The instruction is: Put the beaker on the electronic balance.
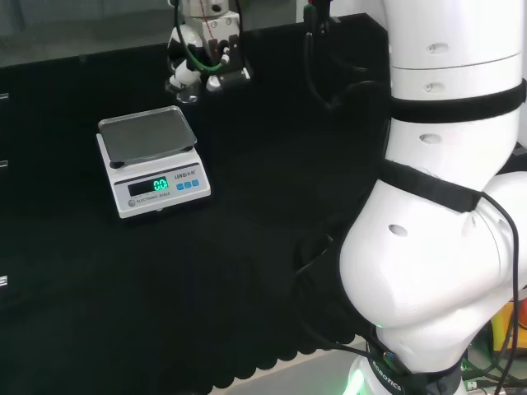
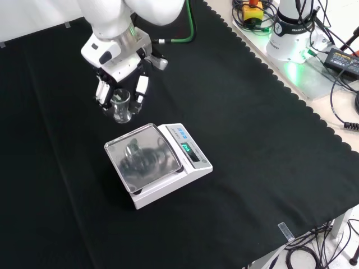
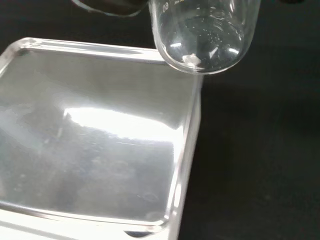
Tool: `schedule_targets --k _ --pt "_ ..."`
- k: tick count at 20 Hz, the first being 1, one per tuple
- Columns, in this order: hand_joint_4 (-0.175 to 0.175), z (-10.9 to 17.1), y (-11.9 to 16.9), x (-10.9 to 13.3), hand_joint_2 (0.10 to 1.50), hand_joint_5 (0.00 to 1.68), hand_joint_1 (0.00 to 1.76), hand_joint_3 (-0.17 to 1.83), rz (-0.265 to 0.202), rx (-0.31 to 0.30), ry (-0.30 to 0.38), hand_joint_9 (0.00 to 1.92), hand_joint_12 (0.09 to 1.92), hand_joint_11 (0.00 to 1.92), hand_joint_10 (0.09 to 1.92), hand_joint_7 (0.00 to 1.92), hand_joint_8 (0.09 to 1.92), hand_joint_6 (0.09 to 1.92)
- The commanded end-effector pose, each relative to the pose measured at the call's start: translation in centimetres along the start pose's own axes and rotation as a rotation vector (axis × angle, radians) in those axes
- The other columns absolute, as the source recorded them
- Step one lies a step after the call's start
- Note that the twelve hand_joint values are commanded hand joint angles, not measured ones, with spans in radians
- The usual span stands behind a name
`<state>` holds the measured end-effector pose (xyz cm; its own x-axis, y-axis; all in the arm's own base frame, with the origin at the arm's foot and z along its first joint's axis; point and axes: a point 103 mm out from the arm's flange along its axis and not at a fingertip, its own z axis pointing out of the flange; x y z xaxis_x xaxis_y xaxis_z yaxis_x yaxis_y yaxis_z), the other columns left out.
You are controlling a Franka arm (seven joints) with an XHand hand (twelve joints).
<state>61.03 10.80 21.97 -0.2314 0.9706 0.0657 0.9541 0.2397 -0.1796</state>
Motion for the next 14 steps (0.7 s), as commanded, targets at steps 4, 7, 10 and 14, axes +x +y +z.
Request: schedule_targets --k 4,7,10,14 --pt "-0.094 2.8 3.1 4.4 1.1 1.08 1.14 -0.07 -0.116 0.05 0.026 1.61 0.38 1.66 0.14 0.97 0.92 0.86" --pt "-0.094 3.3 3.6 5.3 1.1 1.08 1.14 -0.07 -0.131 0.069 0.023 1.61 0.38 1.66 0.14 0.97 0.92 0.86" --pt "-0.094 3.9 4.1 6.3 1.1 1.07 1.14 -0.07 -0.15 0.078 0.022 1.61 0.38 1.66 0.14 0.97 0.92 0.86" --pt "-0.094 4.5 4.5 7.1 1.1 1.07 1.14 -0.07 -0.167 0.084 0.035 1.61 0.38 1.66 0.14 0.97 0.91 0.86"
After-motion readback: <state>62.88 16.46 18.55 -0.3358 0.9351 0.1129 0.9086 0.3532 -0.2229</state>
